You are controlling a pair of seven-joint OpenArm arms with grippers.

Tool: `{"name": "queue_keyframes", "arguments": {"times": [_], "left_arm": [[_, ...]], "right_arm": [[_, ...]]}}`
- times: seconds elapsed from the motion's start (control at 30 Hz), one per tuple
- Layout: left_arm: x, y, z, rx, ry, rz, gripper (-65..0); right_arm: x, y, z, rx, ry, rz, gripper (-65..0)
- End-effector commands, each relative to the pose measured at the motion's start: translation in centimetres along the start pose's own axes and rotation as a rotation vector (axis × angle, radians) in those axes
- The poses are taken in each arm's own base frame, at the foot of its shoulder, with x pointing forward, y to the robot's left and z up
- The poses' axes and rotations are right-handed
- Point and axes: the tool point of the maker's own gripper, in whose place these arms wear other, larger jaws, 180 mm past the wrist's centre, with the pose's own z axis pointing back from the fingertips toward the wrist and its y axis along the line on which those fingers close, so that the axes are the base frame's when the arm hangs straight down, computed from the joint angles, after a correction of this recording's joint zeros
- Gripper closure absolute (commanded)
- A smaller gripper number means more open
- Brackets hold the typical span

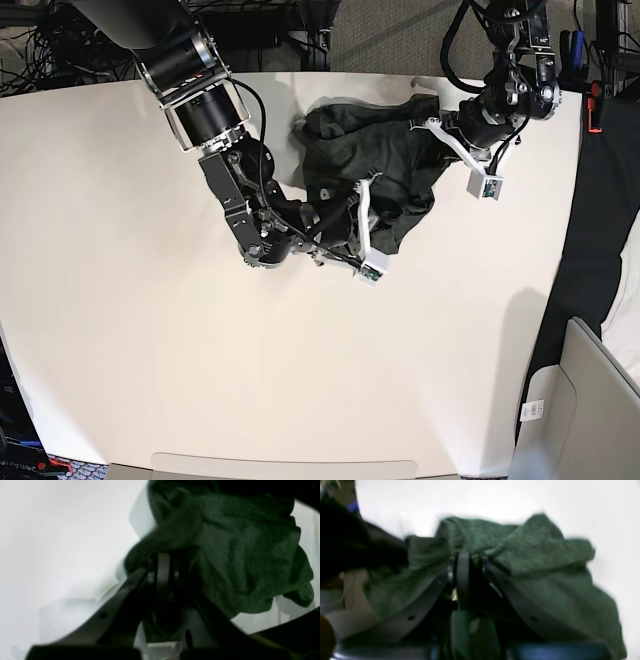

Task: Fold the T-shirt properly
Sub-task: 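Pull the shirt edge toward the arms with the right gripper, left gripper holding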

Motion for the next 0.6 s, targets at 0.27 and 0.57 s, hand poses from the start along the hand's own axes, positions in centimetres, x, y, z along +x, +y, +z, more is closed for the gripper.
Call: {"name": "queue_keyframes", "arguments": {"times": [0.27,0.57], "left_arm": [[0.3,-0.3,0.4,-0.007,-0.024,0.002,-0.6],[1.5,-1.5,3.1,-0.009,-0.178,-0.025,-0.6]], "right_arm": [[3.6,0.4,-1.5,0.008,-0.12,0.009,-4.2],[4.9,0.3,-2.2,-0.025,-0.177,0.047,-4.0]]}}
